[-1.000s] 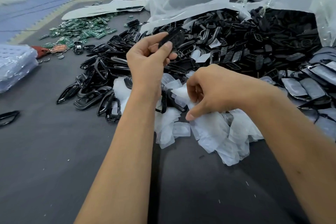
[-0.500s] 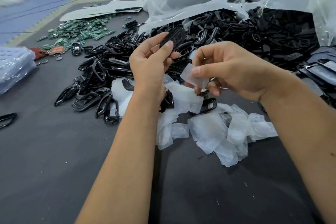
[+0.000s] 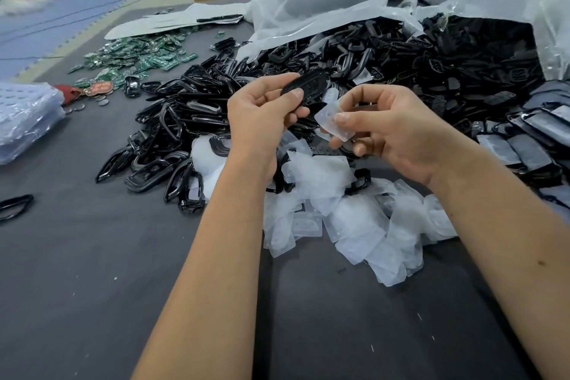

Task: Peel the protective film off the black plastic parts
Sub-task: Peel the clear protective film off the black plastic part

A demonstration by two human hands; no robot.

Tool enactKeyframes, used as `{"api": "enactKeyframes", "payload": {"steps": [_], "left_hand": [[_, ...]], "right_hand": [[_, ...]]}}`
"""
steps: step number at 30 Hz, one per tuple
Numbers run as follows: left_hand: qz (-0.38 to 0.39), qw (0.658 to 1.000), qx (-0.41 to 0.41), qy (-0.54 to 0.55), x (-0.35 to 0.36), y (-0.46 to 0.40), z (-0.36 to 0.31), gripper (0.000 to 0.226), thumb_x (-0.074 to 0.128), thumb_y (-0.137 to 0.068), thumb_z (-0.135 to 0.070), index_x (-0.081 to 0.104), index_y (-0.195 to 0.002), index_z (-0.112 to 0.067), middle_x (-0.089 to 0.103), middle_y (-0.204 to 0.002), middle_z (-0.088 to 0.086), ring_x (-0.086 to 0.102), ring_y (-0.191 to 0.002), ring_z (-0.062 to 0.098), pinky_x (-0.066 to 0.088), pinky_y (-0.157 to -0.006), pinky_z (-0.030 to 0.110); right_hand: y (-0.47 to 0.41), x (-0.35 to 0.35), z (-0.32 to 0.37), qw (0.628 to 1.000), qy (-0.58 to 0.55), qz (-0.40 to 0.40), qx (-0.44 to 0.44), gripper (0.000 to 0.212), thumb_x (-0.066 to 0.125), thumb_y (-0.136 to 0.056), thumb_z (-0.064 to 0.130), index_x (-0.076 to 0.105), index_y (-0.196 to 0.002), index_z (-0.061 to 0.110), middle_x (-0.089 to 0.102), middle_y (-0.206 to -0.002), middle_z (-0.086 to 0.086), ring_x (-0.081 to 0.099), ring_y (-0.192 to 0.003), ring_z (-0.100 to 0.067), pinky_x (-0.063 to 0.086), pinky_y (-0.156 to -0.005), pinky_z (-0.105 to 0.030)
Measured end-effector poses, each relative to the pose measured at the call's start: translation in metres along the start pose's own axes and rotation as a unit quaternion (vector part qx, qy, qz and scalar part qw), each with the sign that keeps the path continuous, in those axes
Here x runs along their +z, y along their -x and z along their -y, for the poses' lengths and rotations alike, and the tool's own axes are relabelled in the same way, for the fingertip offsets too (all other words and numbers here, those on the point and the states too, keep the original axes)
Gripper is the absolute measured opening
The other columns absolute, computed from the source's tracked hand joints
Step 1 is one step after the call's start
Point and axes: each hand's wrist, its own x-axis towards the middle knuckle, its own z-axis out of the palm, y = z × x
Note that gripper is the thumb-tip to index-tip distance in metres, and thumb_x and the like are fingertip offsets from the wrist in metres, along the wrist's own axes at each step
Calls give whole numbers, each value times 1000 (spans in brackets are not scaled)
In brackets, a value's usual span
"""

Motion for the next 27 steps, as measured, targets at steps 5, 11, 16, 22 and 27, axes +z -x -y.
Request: {"api": "enactKeyframes", "payload": {"steps": [5,11,16,22,27], "left_hand": [[29,999,1,-32,0,2,0,21,71,-89,9,76,-99,-9,71,-68,-1,66,-59,10,51,-57,17],[54,997,-21,-46,2,3,3,23,69,-89,10,77,-98,-9,71,-70,0,68,-58,12,52,-57,16],[70,995,-24,-70,7,6,12,24,66,-89,13,76,-100,-5,72,-73,5,67,-57,13,52,-57,18],[65,994,-13,-93,7,6,17,24,67,-89,12,76,-105,-3,70,-79,12,67,-59,15,57,-65,23],[71,993,-10,-96,5,6,20,25,68,-88,11,77,-105,-4,68,-76,9,69,-62,17,60,-68,27]], "right_hand": [[0,2,-2,1000,-14,1,-24,27,83,-73,5,68,-94,9,75,-81,-9,78,-81,-29,57,-60,-19],[-3,2,-6,995,-25,-74,-65,22,81,-83,4,60,-82,9,73,-76,-9,76,-72,-22,53,-53,-17],[-5,0,-6,991,-78,-73,-81,13,65,-100,6,54,-107,4,77,-86,-14,68,-63,-14,48,-51,-17],[-6,1,-9,990,-63,-86,-86,16,65,-97,-1,53,-107,4,77,-89,-19,67,-60,-16,47,-48,-18],[-5,-2,-7,986,-83,-109,-95,24,58,-101,0,48,-84,13,75,-84,-12,60,-54,-16,38,-41,-19]]}}
